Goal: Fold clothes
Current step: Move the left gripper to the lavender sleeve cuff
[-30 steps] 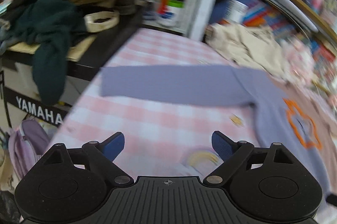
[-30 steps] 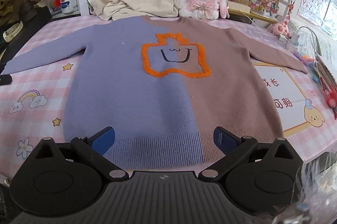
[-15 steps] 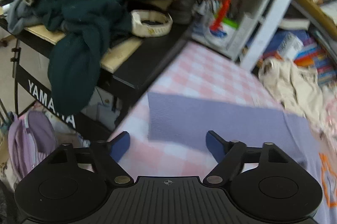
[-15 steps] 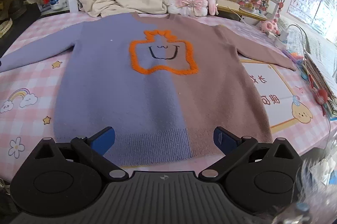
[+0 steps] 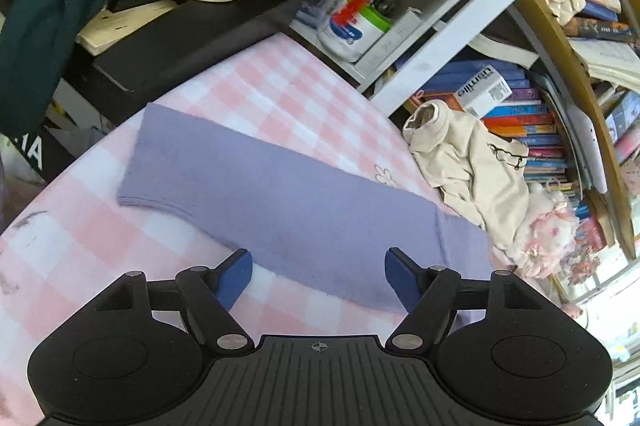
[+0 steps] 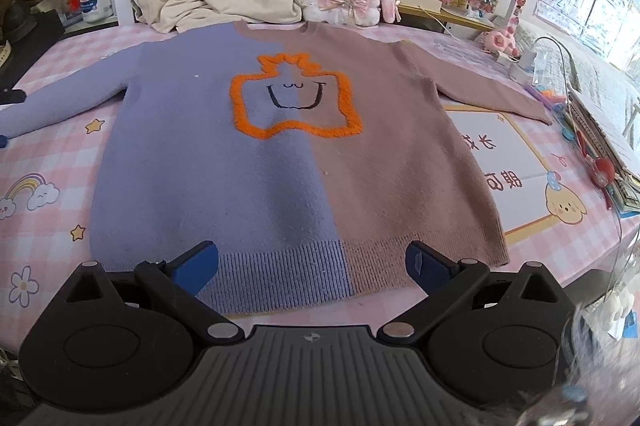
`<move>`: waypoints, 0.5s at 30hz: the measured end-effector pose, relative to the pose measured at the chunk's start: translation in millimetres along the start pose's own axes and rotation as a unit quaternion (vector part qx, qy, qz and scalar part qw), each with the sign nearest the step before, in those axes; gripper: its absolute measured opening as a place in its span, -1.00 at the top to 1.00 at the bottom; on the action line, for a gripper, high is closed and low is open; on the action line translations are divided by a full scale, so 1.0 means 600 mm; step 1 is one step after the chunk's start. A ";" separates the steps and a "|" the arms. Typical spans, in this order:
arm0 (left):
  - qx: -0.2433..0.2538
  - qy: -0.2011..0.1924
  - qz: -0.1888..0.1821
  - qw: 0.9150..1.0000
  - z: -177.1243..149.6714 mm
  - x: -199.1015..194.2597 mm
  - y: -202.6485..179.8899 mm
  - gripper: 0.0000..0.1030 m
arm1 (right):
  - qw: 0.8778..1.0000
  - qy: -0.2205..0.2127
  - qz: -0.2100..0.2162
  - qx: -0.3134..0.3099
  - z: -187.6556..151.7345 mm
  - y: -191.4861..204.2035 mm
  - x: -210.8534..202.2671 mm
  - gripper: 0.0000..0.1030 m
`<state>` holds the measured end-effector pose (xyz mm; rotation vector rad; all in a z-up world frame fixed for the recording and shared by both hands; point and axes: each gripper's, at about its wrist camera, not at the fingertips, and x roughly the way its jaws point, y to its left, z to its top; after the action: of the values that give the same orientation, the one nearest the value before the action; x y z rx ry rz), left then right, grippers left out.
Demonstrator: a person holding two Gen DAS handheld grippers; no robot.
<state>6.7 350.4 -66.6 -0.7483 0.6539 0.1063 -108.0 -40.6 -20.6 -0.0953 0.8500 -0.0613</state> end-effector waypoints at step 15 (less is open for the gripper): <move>0.040 -0.060 0.119 0.990 0.043 -0.023 0.047 -0.41 | 1.000 0.004 -0.007 0.007 0.002 -0.007 0.005 -0.96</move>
<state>0.3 390.3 -61.3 -0.5805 0.6261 0.3395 -105.2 -44.8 -21.2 -0.0873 0.8563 -0.0810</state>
